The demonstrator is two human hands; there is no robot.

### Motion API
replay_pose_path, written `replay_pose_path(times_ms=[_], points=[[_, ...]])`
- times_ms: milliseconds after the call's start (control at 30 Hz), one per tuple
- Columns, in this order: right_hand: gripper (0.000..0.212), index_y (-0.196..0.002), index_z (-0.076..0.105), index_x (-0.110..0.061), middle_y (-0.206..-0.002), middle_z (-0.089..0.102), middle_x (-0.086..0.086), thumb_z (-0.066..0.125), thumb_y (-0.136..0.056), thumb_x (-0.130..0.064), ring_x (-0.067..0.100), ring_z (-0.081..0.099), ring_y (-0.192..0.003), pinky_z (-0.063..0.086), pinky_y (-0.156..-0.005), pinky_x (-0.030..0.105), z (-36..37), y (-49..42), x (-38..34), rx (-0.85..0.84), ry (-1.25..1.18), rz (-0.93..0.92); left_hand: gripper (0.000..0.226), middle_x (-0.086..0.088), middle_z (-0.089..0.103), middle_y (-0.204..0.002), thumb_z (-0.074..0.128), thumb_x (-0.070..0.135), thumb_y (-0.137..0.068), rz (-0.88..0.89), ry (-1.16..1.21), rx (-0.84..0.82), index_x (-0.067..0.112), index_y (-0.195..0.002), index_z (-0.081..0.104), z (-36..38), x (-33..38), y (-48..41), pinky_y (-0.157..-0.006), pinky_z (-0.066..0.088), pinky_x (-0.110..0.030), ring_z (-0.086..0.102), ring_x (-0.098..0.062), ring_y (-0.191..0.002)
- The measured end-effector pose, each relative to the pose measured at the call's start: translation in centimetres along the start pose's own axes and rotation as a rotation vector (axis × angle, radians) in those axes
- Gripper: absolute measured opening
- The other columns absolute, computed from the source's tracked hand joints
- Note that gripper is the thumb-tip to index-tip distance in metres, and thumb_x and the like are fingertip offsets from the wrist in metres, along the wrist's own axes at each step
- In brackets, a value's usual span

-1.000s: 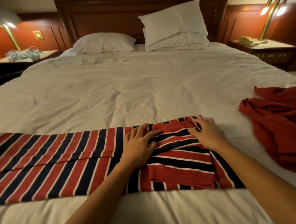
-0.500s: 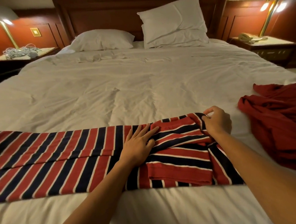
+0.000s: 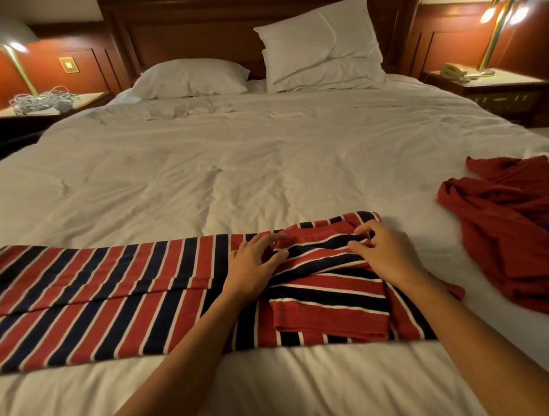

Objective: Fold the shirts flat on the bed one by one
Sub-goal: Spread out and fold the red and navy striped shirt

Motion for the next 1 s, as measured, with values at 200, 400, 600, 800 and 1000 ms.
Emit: replay_pose_path(times_ms=[200,400,600,800,1000], points=[[0.025,-0.116,0.073,-0.026,-0.107,0.069,-0.010,0.067,-0.093,-0.018,-0.003,0.063,-0.091,0.049,-0.074,0.006,-1.1,-0.4,-0.6,0.001,-0.346,-0.136,0.029,0.012,0.069,-0.122,0.065,0.025,-0.095,-0.045,0.415,-0.137,0.029,-0.124,0.069,-1.4,1.8,-0.3,-0.104,0.050,-0.032,0.065,-0.002,-0.110],[0.033,-0.124,0.069,-0.022,-0.124,0.066,-0.007,0.063,-0.095,-0.009,0.003,0.059,-0.111,0.046,-0.090,0.012,-1.8,-1.2,0.3,0.005,-0.548,0.001,0.044,0.003,0.066,-0.129,0.068,0.020,-0.093,-0.110,0.627,-0.042,0.032,-0.135,0.061,-1.5,1.6,-0.9,-0.100,0.054,-0.039,0.066,-0.017,-0.115],[0.034,-0.132,0.064,-0.026,-0.132,0.063,-0.005,0.060,-0.098,-0.021,0.015,0.058,-0.122,0.048,-0.097,0.022,-2.6,-2.2,-1.2,0.033,-0.411,-0.057,0.046,0.007,0.064,-0.131,0.069,0.019,-0.093,-0.119,0.627,-0.019,0.032,-0.135,0.060,-1.0,0.3,-0.7,-0.102,0.052,-0.035,0.064,-0.010,-0.117],[0.070,-0.143,0.043,-0.041,-0.112,0.066,-0.012,0.074,-0.081,-0.051,0.008,0.061,-0.104,0.049,-0.089,0.028,-1.5,-0.4,0.2,-0.275,-0.292,-0.035,0.044,0.016,0.064,-0.124,0.068,0.022,-0.093,-0.144,0.600,0.023,0.031,-0.135,0.060,-0.7,-0.5,-0.7,-0.101,0.051,-0.025,0.063,-0.002,-0.113],[0.048,-0.135,0.055,-0.036,-0.112,0.068,-0.009,0.069,-0.089,-0.042,0.006,0.064,-0.100,0.048,-0.076,0.018,-1.4,-0.2,1.2,-0.127,-0.473,0.038,0.041,0.012,0.062,-0.129,0.067,0.029,-0.094,-0.112,0.441,-0.017,0.033,-0.134,0.059,-0.5,-0.2,-0.6,-0.105,0.049,-0.033,0.058,-0.007,-0.119]])
Point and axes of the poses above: each hand's wrist, its own y-axis away from the middle knuckle, its own z-axis out of the palm, x = y × z, the point moved 2 cm from there along -y, towards the middle knuckle
